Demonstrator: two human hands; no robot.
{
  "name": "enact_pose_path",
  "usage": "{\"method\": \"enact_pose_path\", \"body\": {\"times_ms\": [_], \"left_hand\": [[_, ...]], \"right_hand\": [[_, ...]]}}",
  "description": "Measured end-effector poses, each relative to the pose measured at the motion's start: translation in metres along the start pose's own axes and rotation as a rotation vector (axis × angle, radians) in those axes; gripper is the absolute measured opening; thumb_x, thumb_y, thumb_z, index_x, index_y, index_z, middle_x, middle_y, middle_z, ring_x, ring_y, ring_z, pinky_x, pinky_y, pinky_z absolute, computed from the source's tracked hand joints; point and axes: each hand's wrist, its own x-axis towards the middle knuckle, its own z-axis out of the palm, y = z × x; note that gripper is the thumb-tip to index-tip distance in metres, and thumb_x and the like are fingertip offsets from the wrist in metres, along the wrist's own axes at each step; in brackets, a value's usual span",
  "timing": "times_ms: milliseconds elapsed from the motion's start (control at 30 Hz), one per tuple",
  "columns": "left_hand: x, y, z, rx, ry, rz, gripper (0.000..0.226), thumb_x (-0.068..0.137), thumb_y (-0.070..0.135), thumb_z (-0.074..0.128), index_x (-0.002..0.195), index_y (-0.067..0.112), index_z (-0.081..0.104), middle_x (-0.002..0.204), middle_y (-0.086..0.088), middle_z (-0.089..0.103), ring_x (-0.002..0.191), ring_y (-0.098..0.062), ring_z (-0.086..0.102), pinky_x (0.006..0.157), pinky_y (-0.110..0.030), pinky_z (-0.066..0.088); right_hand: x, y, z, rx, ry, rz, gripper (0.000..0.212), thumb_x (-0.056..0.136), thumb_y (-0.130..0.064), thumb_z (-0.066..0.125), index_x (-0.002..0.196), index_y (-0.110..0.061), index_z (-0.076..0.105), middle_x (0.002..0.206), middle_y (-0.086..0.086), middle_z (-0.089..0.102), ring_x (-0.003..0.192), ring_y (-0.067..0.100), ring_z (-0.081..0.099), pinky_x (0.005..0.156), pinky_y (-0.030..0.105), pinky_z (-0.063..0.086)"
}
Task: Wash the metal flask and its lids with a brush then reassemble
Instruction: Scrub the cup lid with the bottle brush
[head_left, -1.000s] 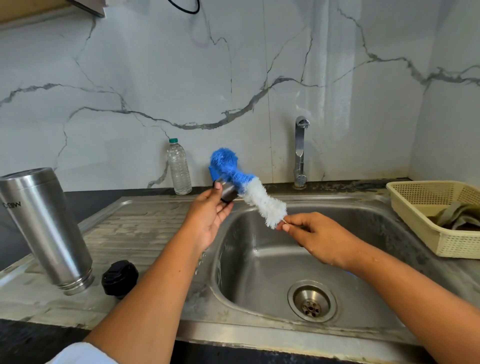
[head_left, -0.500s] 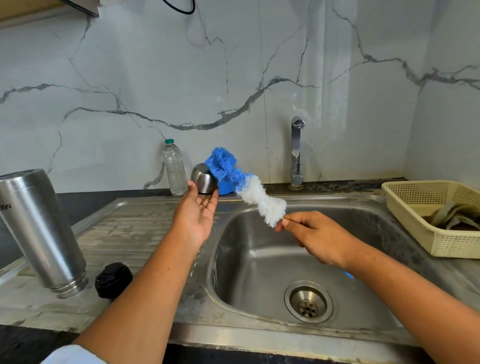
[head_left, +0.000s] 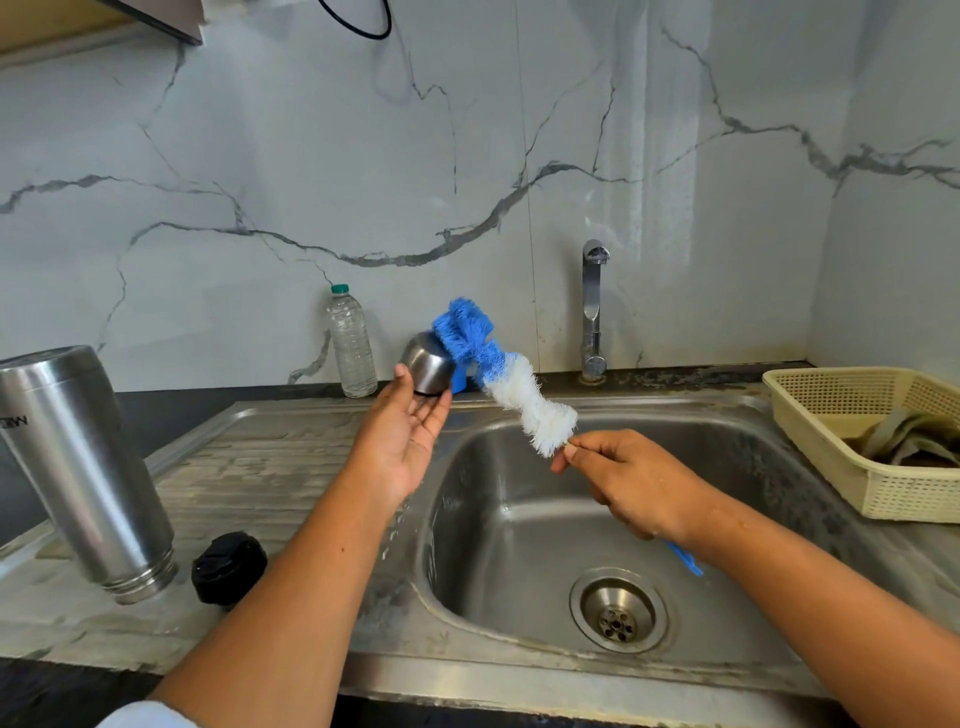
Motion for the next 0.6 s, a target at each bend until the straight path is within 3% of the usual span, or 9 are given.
{"method": "enact_pose_path", "body": {"times_ms": [200, 333, 433, 500, 600], "left_hand": [[-0.0012, 0.0014, 0.0066, 0.001, -0.005, 0.032, 0.035, 0.106, 0.029, 0.053, 0.132, 0.007, 0.058, 0.129, -0.02, 0.069, 0.12, -0.027, 0.068, 0.095, -0.034, 0.06], [-0.0019, -0.0004, 0.0044, 0.111, -0.058, -0.015, 0.035, 0.105, 0.03, 0.054, 0.129, 0.006, 0.058, 0.124, -0.019, 0.072, 0.111, -0.025, 0.073, 0.095, -0.034, 0.06], [0.0021, -0.0011, 0.0041, 0.107, -0.001, 0.027, 0.032, 0.105, 0.031, 0.054, 0.125, 0.006, 0.06, 0.124, -0.02, 0.071, 0.107, -0.025, 0.074, 0.096, -0.035, 0.059], [0.003, 0.0001, 0.002, 0.119, 0.054, 0.063, 0.024, 0.107, 0.03, 0.051, 0.116, 0.01, 0.061, 0.125, -0.019, 0.069, 0.109, -0.024, 0.071, 0.103, -0.037, 0.055], [-0.0005, -0.0033, 0.0011, 0.234, 0.016, 0.015, 0.022, 0.107, 0.028, 0.051, 0.118, 0.01, 0.06, 0.125, -0.018, 0.069, 0.115, -0.024, 0.068, 0.106, -0.037, 0.052]], "right_hand": [[-0.0023, 0.0001, -0.0051, 0.152, -0.098, 0.08, 0.03, 0.108, -0.032, 0.045, 0.103, -0.02, 0.072, 0.058, -0.003, 0.032, 0.05, 0.012, 0.021, 0.043, 0.027, 0.018], [-0.0011, -0.0006, -0.0022, 0.152, -0.07, 0.081, 0.028, 0.108, -0.03, 0.044, 0.104, -0.019, 0.071, 0.06, -0.002, 0.033, 0.05, 0.013, 0.021, 0.043, 0.028, 0.018], [-0.0015, 0.0009, -0.0072, 0.129, -0.085, 0.089, 0.029, 0.108, -0.033, 0.046, 0.104, -0.022, 0.072, 0.06, -0.002, 0.033, 0.049, 0.013, 0.021, 0.041, 0.026, 0.019], [-0.0022, 0.0009, -0.0069, 0.089, -0.108, 0.093, 0.03, 0.108, -0.036, 0.046, 0.103, -0.023, 0.072, 0.059, -0.003, 0.035, 0.048, 0.011, 0.023, 0.041, 0.025, 0.02], [-0.0011, 0.0007, -0.0023, 0.06, -0.087, 0.093, 0.029, 0.108, -0.035, 0.046, 0.102, -0.023, 0.072, 0.057, -0.004, 0.037, 0.046, 0.011, 0.024, 0.042, 0.027, 0.021]]}}
